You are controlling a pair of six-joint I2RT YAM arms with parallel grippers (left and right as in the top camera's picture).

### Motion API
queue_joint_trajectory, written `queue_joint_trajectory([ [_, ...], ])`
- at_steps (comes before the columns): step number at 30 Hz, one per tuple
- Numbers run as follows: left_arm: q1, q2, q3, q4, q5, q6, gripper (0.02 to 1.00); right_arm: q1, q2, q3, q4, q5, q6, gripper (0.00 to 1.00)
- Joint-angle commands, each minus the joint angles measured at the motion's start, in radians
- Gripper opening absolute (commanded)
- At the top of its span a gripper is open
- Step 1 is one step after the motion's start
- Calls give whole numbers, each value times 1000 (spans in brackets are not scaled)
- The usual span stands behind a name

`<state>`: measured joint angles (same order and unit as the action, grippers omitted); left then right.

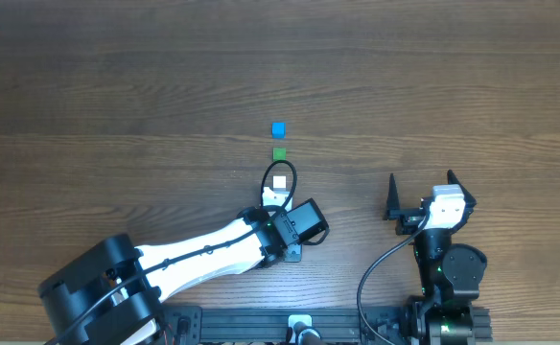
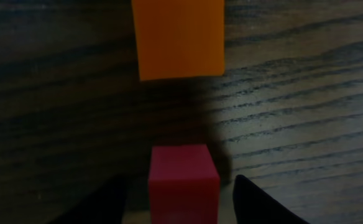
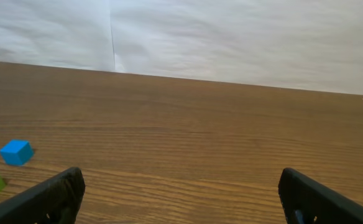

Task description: Stack Cubes

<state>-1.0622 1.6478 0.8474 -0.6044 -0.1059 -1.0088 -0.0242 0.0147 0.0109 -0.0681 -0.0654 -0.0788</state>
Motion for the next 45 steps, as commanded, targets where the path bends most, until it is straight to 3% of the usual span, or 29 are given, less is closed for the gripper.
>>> queue_joint_trajectory([
  [1,-3,14,19,3,-15,10,459,5,-10,-6,-3,10,3,993],
  [10,-3,15,19,10,-15,6,259,5,-10,-6,-3,10,3,993],
  [17,-3,11,48,1,-15,7,180,5,-10,-6,-3,10,3,991],
  [30,71,-45,349,-299,-97,13,108,5,-10,-6,-3,10,3,993],
  [45,249,63,387,-239,-20,139,108,5,-10,-6,-3,10,3,991],
])
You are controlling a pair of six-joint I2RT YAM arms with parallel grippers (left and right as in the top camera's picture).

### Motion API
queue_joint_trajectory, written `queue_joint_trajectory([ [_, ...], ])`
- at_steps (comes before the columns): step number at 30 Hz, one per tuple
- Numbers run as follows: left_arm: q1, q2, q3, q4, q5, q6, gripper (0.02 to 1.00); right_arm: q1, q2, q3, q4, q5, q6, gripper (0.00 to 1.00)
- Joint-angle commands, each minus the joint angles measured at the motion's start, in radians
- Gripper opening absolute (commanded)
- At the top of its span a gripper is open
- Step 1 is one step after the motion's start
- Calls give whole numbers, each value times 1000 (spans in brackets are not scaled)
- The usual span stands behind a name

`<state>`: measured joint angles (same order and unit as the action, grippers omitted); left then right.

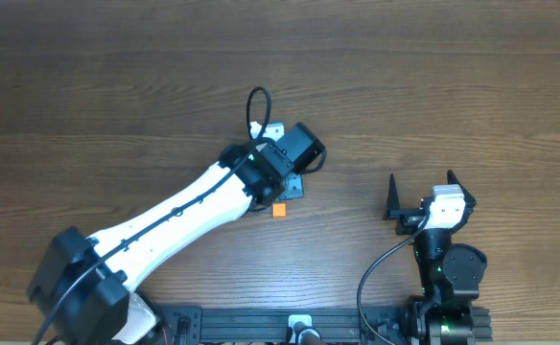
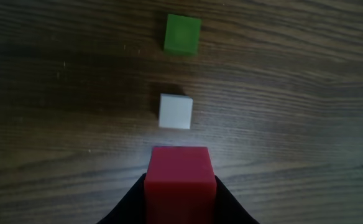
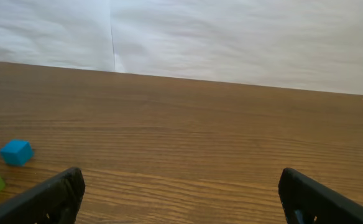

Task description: Stack Cubes

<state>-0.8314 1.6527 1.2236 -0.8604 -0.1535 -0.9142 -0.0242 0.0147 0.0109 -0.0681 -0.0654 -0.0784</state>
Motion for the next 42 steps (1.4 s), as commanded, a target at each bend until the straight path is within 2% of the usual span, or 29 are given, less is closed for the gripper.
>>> queue_joint_trajectory([
  [1,23,70,12,23,34,44,108,5,-10,-6,-3,10,2,991],
  [10,49,137,32,27,93,44,108,5,-10,-6,-3,10,2,993],
  [42,64,220,62,50,66,100,126,5,-10,-6,-3,10,2,993],
])
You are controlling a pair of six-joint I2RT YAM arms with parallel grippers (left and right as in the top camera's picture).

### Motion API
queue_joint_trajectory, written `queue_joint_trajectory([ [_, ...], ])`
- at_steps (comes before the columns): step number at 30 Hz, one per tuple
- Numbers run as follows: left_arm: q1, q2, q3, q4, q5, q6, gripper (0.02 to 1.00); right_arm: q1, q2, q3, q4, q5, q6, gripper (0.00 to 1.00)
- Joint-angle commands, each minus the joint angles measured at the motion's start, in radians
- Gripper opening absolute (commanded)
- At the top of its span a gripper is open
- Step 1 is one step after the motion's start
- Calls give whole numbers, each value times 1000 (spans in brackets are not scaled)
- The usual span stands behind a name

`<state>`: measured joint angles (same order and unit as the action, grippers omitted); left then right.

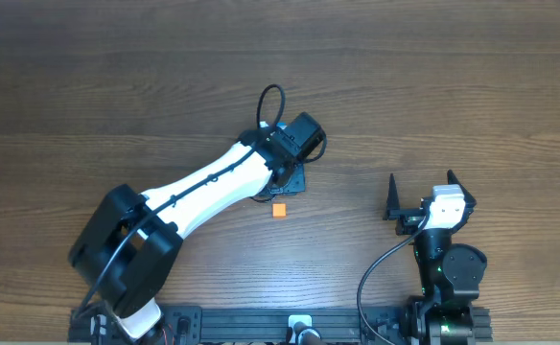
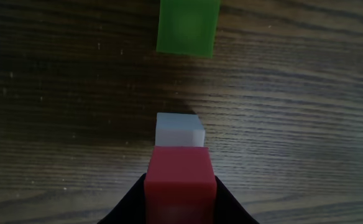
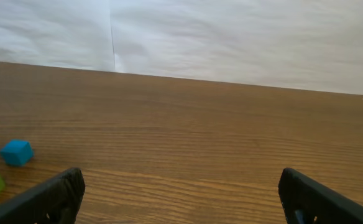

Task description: Stack Cubes

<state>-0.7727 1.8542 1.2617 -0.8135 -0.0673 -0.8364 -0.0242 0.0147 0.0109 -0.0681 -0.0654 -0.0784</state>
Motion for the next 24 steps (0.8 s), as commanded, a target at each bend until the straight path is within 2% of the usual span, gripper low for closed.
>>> queue_joint_trajectory([
  [1,5,22,24,3,-21,22,126,5,-10,-6,-3,10,2,993],
  [24,5,43,40,2,-54,21,152,5,-10,-6,-3,10,2,991],
])
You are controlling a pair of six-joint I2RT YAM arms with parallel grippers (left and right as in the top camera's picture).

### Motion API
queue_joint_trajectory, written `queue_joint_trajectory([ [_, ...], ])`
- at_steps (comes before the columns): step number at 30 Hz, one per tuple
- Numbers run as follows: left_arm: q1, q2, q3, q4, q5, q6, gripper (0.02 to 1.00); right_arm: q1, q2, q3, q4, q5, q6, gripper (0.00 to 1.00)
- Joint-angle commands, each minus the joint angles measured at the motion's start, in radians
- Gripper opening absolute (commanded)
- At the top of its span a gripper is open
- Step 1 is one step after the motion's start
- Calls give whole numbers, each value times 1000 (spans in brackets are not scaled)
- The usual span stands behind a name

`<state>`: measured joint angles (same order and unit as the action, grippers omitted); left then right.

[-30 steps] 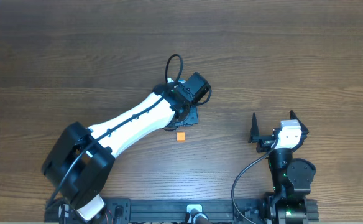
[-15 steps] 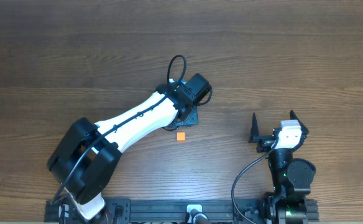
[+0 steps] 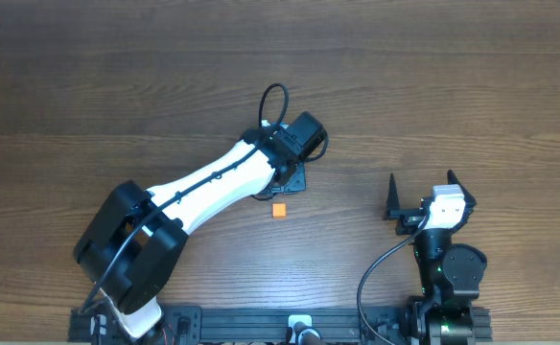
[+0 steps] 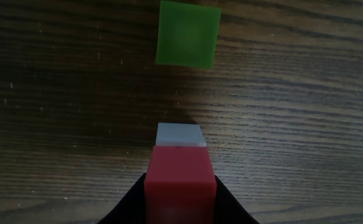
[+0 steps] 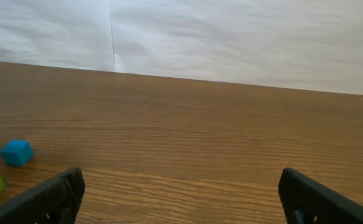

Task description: Stack Cubes

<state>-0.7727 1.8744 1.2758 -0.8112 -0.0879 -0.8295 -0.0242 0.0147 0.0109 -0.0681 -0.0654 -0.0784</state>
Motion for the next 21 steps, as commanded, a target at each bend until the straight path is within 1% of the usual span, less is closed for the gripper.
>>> queue_joint_trajectory([
  [1,5,23,26,0,-33,15,152,5,-10,-6,-3,10,2,991],
  [21,5,38,26,8,-32,14,169,5,-10,-6,-3,10,2,991],
])
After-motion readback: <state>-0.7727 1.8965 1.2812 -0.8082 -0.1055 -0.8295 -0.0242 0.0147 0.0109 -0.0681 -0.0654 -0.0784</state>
